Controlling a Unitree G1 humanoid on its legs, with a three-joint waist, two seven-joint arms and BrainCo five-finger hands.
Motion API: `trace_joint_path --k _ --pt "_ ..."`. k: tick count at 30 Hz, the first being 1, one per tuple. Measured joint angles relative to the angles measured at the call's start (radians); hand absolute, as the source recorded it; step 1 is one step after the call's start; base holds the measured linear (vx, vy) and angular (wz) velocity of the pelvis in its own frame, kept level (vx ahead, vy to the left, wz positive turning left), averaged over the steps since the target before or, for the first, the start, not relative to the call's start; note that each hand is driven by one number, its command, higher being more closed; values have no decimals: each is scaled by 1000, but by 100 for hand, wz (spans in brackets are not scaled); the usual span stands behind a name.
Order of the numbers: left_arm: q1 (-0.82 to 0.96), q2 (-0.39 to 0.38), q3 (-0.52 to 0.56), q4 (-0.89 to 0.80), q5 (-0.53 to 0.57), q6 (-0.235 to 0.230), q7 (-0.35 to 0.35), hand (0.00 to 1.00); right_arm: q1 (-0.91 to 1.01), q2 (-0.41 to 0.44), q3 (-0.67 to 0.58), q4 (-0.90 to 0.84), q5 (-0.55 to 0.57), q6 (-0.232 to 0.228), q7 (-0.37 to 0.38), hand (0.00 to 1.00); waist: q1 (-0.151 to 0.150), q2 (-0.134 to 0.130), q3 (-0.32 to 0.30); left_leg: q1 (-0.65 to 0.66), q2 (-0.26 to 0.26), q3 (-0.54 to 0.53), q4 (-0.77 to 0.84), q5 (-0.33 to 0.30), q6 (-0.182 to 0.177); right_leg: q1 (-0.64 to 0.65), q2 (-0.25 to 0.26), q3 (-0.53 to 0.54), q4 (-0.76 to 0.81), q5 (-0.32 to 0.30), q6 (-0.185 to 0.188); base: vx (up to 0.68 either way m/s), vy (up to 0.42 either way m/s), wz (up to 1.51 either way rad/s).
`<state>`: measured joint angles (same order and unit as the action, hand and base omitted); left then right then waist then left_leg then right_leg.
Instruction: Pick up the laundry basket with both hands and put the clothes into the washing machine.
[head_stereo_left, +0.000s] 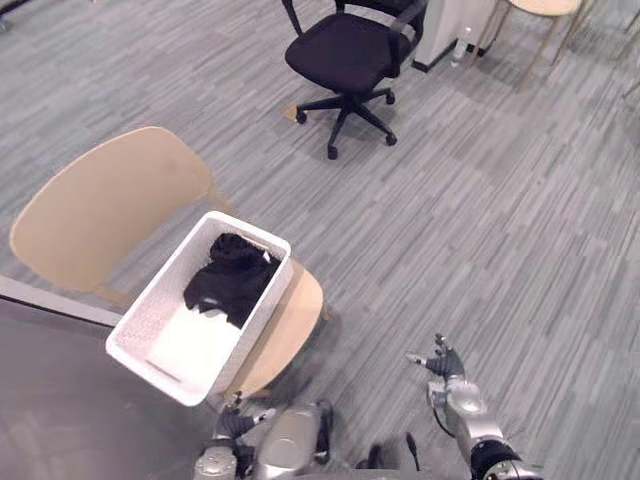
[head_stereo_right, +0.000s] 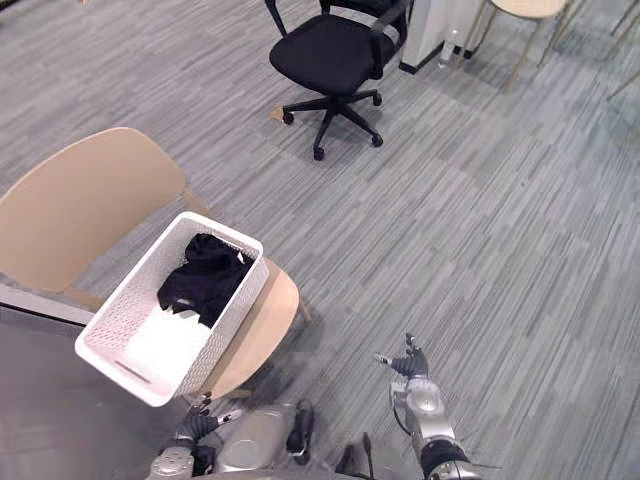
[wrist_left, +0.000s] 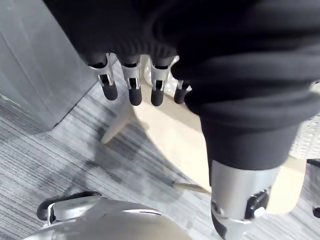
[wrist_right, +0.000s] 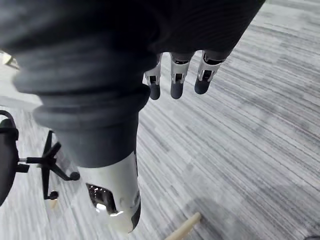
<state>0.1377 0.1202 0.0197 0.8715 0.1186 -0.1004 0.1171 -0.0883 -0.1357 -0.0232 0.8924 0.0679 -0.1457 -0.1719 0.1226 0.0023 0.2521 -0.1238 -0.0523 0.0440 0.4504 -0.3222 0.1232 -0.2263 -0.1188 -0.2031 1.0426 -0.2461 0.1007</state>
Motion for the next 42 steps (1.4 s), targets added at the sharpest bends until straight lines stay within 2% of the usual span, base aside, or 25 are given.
trace_joint_path --k 1,3,4,6,7,8,9,10,12,13,14,15,16,17,19,20,22,23,24,25,26,29,32,36,42 --pt "1 -2 -13 0 -2 5 12 0 18 -3 0 -10 0 0 -1 0 -6 12 0 59 -3 -50 -35 0 0 -22 -28 -43 -22 -29 -47 674 -11 100" --pt "-14 -18 -16 -3 -7 4 20 0 46 -9 3 -21 -2 -2 1 0 -25 40 2 131 12 -158 -73 0 0 -47 -17 -66 -161 -66 -76 525 -85 117" --pt "-34 -30 -15 -2 -7 4 21 0 65 -6 3 -67 -2 -3 0 0 -28 56 0 136 16 -234 -64 0 0 -101 16 -6 -262 -67 -73 501 -148 140" --pt "-67 -42 -16 0 -10 4 21 0 97 -8 0 -127 -1 -4 -1 0 -48 57 -1 130 16 -340 -42 -3 -5 -163 69 143 -412 -43 -38 442 -230 176" --pt "-96 -68 -16 1 -10 4 22 0 128 -9 -13 -167 0 -3 -4 0 -62 67 1 115 16 -430 9 -24 -45 -181 108 324 -581 36 7 501 -338 212" --pt "-103 -77 -13 -1 -9 4 22 0 145 -7 -16 -177 0 -4 -5 0 -62 64 -4 109 14 -457 35 -45 -86 -164 105 388 -675 98 18 624 -484 240" --pt "-120 -115 -9 2 -11 5 26 0 155 -13 -21 -177 0 3 -10 0 -53 100 2 107 32 -509 82 -85 -161 -130 94 346 -696 215 42 505 -425 206" --pt "-116 -159 -8 -6 -16 -7 28 0 139 -20 -37 -187 0 7 -24 0 -48 114 -4 78 51 -534 91 -78 -194 -119 77 294 -654 187 -1 458 -410 207" --pt "-116 -179 -19 -14 -24 -16 32 0 131 -17 -48 -245 1 4 -43 0 -52 104 1 25 52 -530 62 -66 -222 -70 27 205 -615 153 -46 314 -375 235" --pt "-116 -179 -16 -18 -41 -17 41 0 133 -17 -48 -277 0 -4 -47 0 -51 100 -1 -10 61 -478 -1 -4 -290 -4 -2 116 -610 136 -58 221 -332 269" --pt "-111 -179 -17 -21 -48 -19 43 0 134 -18 -48 -283 0 -6 -48 0 -52 96 -8 -37 72 -440 -41 58 -296 26 -9 75 -609 130 -63 178 -258 286" --pt "-96 -176 -17 -32 -49 -21 50 0 130 -15 -48 -287 0 -7 -49 0 -53 105 -37 -86 93 -321 -83 194 -249 90 -11 -10 -620 112 -54 168 -227 249" --pt "-85 -169 -16 -39 -52 -21 61 0 124 0 -48 -281 0 -8 -49 0 -47 79 -58 -86 108 -220 -95 221 -210 124 -22 -44 -642 94 -54 204 -223 265" --pt "-71 -146 -18 -44 -61 -20 66 0 103 7 -58 -270 1 -11 -49 0 -34 51 -78 -90 122 -107 -145 252 -199 156 -24 -86 -672 89 -49 135 -113 185" --pt "-68 -113 -34 -41 -68 -16 64 0 64 10 -89 -245 1 -13 -48 0 -30 37 -86 -91 131 -21 -208 282 -176 194 -21 -164 -704 89 -49 136 -54 166" --pt "-64 -101 -44 -37 -68 -14 60 0 66 9 -126 -248 63 -1 -22 0 -30 33 -89 -84 124 5 -237 300 -160 220 -25 -214 -711 89 -49 115 8 140" --pt "-48 -88 -56 -37 -68 -14 59 0 89 10 -138 -263 115 -4 -12 0 -31 29 -91 -58 120 -2 -264 314 -149 227 -35 -241 -647 86 -46 135 36 81" --pt "-46 -84 -58 -36 -68 -13 59 0 103 11 -136 -290 128 -3 0 0 -36 30 -91 -54 122 -17 -264 314 -149 210 -40 -237 -627 54 -26 116 7 57" --pt "-39 -69 -57 -34 -66 -14 58 0 135 12 -128 -376 111 -5 2 0 -41 21 -97 -52 112 -24 -273 318 -154 234 -34 -228 -754 40 -10 68 -75 45" --pt "-39 -51 -60 -28 -65 -16 58 0 139 11 -131 -431 56 -20 1 0 -53 -10 -104 -51 83 -30 -287 319 -156 244 -53 -222 -851 89 -9 73 -101 51" --pt "-43 -42 -61 -17 -61 -16 57 0 132 7 -141 -448 32 -30 -2 0 -64 -11 -106 -48 78 -38 -299 322 -160 259 -58 -221 -872 83 -1 73 -123 26" --pt "-34 -43 -96 -14 -30 -21 55 0 96 -2 -136 -535 -72 -43 -54 0 -57 -7 -109 -4 89 -39 -370 362 -179 270 -45 -221 -882 84 -2 -11 -88 1" --pt "-28 -37 -103 -6 -23 -24 36 0 93 -24 -32 -622 -206 -46 -65 0 -56 -11 -128 21 104 -37 -425 368 -187 273 -27 -221 -889 85 -3 -36 -45 2" --pt "-28 -22 -104 -5 -15 -37 33 0 75 -42 121 -647 -316 -45 -11 0 -52 -35 -135 27 97 -40 -459 393 -184 271 -30 -226 -896 86 -5 -40 12 7" --pt "-28 -8 -103 -5 7 -42 13 0 50 -105 259 -635 -337 -47 90 0 -52 -37 -135 20 68 -71 -490 418 -166 273 -43 -255 -908 91 5 -30 37 19"
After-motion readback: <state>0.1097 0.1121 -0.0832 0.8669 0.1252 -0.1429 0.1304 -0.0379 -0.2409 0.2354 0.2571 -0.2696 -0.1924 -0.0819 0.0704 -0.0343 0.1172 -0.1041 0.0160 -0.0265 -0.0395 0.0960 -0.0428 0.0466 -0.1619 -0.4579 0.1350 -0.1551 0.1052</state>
